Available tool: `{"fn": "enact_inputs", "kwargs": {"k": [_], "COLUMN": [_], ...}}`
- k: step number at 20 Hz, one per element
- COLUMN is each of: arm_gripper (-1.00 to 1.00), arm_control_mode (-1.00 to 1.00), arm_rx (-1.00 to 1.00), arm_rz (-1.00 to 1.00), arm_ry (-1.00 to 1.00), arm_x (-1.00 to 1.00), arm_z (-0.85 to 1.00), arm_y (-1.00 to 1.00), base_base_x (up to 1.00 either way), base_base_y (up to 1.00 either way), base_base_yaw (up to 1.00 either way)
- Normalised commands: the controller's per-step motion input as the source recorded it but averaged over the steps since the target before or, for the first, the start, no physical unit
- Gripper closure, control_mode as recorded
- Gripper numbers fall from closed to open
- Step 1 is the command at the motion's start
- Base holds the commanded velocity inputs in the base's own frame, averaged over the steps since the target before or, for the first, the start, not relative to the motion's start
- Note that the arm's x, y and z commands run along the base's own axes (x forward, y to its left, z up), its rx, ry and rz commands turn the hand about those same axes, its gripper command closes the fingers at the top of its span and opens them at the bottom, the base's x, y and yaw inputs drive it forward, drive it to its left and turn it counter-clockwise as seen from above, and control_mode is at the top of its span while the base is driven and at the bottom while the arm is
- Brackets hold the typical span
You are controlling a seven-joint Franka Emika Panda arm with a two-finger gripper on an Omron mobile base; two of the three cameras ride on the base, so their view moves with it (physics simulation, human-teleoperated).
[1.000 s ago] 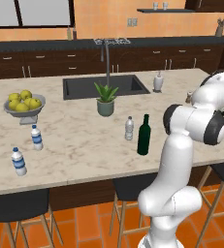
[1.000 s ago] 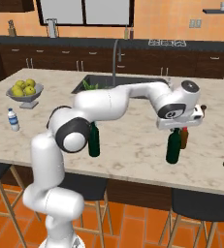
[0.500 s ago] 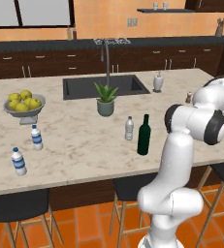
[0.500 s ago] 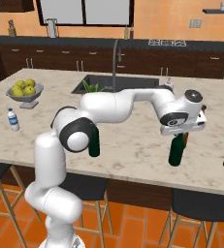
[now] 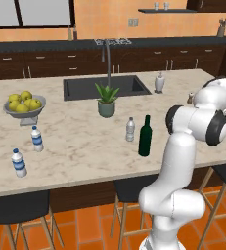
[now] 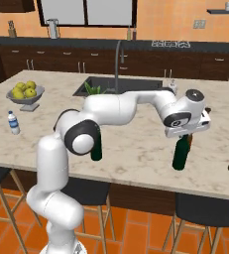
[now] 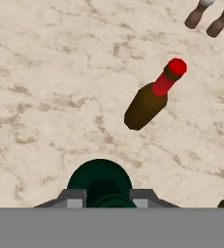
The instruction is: Move the plastic bottles in the middle to the plastics group, and the glass bottles in the middle to the glass group.
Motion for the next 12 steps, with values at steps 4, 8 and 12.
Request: {"fn": "enact_inputs", "kwargs": {"k": [4, 8, 12], "arm_gripper": [1.0, 1.0, 1.0], "arm_control_mode": [-1.0, -1.0, -1.0], "arm_rx": [0.0, 0.0, 0.0], "arm_rz": [0.0, 0.0, 0.0], "arm_ry": [0.01, 0.09, 0.1], "arm_x": [0.15, 0.22, 0.27], "arm_z": [-0.39, -0.4, -0.36], "arm_y": [0.06, 0.12, 0.15], "base_base_x": [0.0, 0.0, 0.0], "base_base_y": [0.0, 0.0, 0.0], "base_base_yaw": [0.0, 0.0, 0.0]}}
